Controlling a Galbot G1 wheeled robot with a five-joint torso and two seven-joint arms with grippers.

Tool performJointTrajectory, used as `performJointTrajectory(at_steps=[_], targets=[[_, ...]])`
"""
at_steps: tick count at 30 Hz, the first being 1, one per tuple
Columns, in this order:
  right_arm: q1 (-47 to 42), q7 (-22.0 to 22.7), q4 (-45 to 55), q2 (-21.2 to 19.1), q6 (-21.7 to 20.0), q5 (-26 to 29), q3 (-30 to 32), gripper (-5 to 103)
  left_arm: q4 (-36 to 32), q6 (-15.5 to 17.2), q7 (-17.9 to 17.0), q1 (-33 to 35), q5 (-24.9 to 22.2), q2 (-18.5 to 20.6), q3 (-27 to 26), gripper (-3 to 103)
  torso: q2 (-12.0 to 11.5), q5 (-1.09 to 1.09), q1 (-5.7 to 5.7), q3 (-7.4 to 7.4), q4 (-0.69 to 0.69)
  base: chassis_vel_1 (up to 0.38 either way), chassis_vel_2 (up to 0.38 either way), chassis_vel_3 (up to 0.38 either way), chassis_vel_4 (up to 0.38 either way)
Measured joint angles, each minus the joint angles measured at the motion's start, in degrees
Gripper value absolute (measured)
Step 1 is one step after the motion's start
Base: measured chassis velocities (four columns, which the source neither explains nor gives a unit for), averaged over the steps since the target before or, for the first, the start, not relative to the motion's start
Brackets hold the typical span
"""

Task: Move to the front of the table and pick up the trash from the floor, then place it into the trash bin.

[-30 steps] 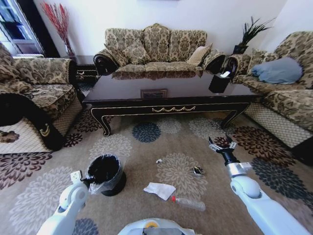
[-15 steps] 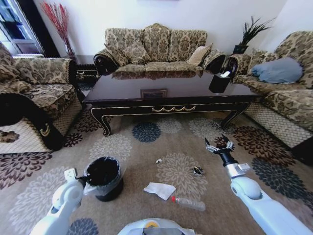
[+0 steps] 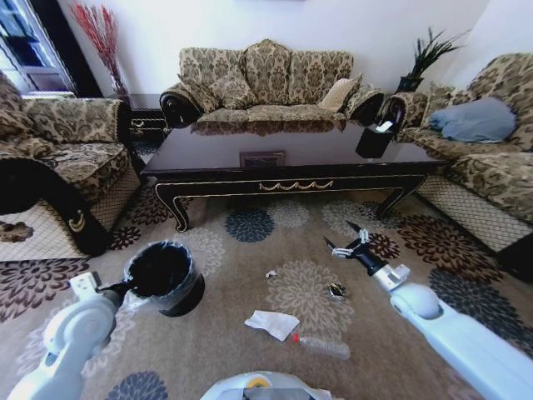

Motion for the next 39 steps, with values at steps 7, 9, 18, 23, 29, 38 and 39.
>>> performJointTrajectory(at_steps=[7, 9, 18, 23, 29, 38, 39], targets=[[-0.90, -20.89, -6.69, -5.21, 1.51, 3.33, -3.35, 100, -1.33, 0.02, -0.01, 0.68, -1.01, 0.97, -1.58, 5, 0.00, 0.01, 0.00, 0.00, -0.01, 0.000, 0.000, 0.000, 0.000], [-1.73, -25.50, -8.46, -5.59, 1.94, 2.25, -3.52, 100, -1.68, 0.02, 0.00, 0.81, -1.05, 1.22, -1.58, 5, 0.00, 0.01, 0.00, 0.00, -0.02, 0.000, 0.000, 0.000, 0.000], [-5.13, -38.21, -14.67, -3.34, 2.10, -11.82, -0.03, 100, -3.03, 0.02, 0.04, 1.54, -0.80, 1.64, -0.78, 5, 0.00, 0.01, 0.00, -0.01, -0.01, 0.000, 0.000, 0.000, 0.000], [-5.38, -44.08, -17.02, -1.21, 1.77, -15.97, 0.54, 100, -3.16, 0.02, 0.06, 1.69, -0.38, 1.62, -0.18, 5, 0.00, 0.00, 0.00, -0.01, 0.00, 0.000, 0.000, 0.000, 0.000], [-5.01, -49.59, -21.07, 2.74, 2.21, -22.26, 1.53, 100, -2.83, 0.02, 0.21, 1.72, 0.67, 0.75, 1.03, 5, 0.00, 0.00, 0.00, -0.01, -0.02, 0.000, 0.000, 0.000, 0.000], [-3.40, -47.44, -25.65, 7.62, 2.74, -24.54, 0.11, 100, -2.19, 0.01, 0.28, 1.33, 1.35, 0.40, 1.92, 5, 0.00, -0.01, -0.01, -0.01, -0.01, 0.000, 0.000, 0.000, 0.000], [-3.29, -47.19, -26.29, 8.26, 2.94, -24.91, 0.00, 100, -2.10, 0.01, 0.28, 1.34, 1.36, 0.44, 1.91, 5, 0.00, 0.00, 0.00, -0.01, -0.01, 0.000, 0.000, 0.000, 0.000]])
